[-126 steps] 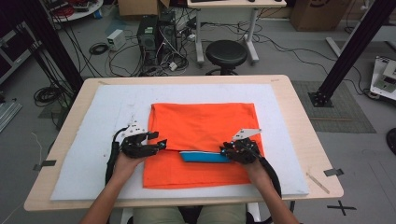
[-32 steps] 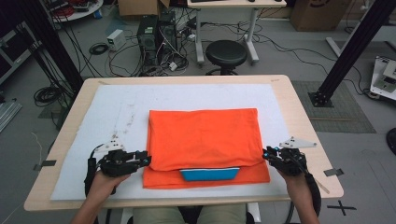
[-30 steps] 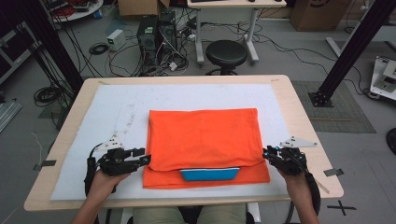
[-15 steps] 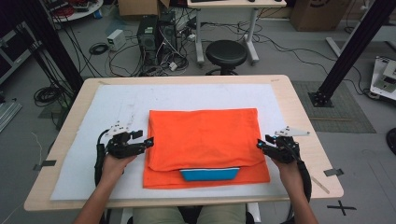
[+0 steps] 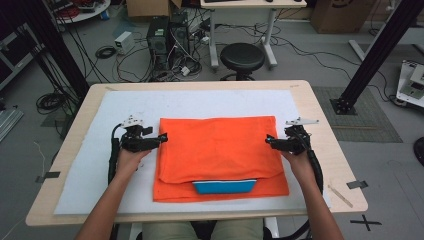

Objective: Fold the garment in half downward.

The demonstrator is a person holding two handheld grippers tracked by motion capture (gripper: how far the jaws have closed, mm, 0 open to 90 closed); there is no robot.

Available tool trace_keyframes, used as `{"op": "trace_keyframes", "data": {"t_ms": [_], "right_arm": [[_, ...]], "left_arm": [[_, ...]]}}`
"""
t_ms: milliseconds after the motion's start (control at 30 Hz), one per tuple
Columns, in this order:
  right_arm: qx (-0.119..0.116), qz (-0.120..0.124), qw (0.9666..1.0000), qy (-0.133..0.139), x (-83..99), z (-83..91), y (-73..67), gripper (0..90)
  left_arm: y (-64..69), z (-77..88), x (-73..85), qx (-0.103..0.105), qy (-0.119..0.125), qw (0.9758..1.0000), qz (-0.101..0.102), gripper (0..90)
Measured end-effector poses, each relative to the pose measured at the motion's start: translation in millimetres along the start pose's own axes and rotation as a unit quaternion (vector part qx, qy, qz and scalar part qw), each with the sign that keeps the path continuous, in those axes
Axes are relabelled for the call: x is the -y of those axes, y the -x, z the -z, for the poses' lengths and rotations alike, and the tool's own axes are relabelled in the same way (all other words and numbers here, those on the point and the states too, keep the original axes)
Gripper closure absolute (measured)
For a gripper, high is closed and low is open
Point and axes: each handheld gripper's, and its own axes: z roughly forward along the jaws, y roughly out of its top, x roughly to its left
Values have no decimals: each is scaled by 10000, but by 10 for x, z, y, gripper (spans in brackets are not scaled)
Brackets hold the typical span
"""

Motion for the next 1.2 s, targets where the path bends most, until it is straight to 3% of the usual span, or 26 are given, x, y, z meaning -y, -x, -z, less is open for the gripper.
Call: {"op": "trace_keyframes", "data": {"t_ms": [100,167,467,633,733,800,833,867,900,933,1067,1200], "right_arm": [[-41,-50,9999,-132,-76,-77,33,203],[-134,-104,9998,-124,-104,-117,62,212],[93,-356,9986,-367,-172,-330,183,372],[144,-556,9960,-684,-127,-513,227,446],[185,-536,9960,-686,-120,-516,237,509],[208,-486,9960,-718,-119,-496,249,600],[67,-522,9960,-722,-119,-487,259,703],[-80,-570,9956,-739,-118,-483,256,732],[-66,-540,9957,-754,-117,-480,234,804],[-183,-488,9958,-752,-115,-477,221,821],[-136,-364,9961,-786,-127,-456,203,850],[94,-176,9978,-632,-153,-431,189,855]], "left_arm": [[-33,-82,-61,-68,-118,9999,4,243],[-54,-136,-60,-86,-53,9999,4,243],[-141,-343,21,-336,-460,9983,157,270],[-112,-389,6,-679,-713,9951,39,483],[-110,-381,6,-795,-720,9942,77,589],[-117,-369,13,-733,-699,9947,188,673],[-111,-368,21,-714,-685,9949,203,696],[-103,-366,26,-710,-677,9950,168,715],[-95,-365,28,-660,-659,9955,185,744],[-88,-364,30,-660,-644,9956,187,775],[-87,-351,25,-616,-577,9962,203,832],[-75,-349,-19,-612,-409,9971,176,837]]}}
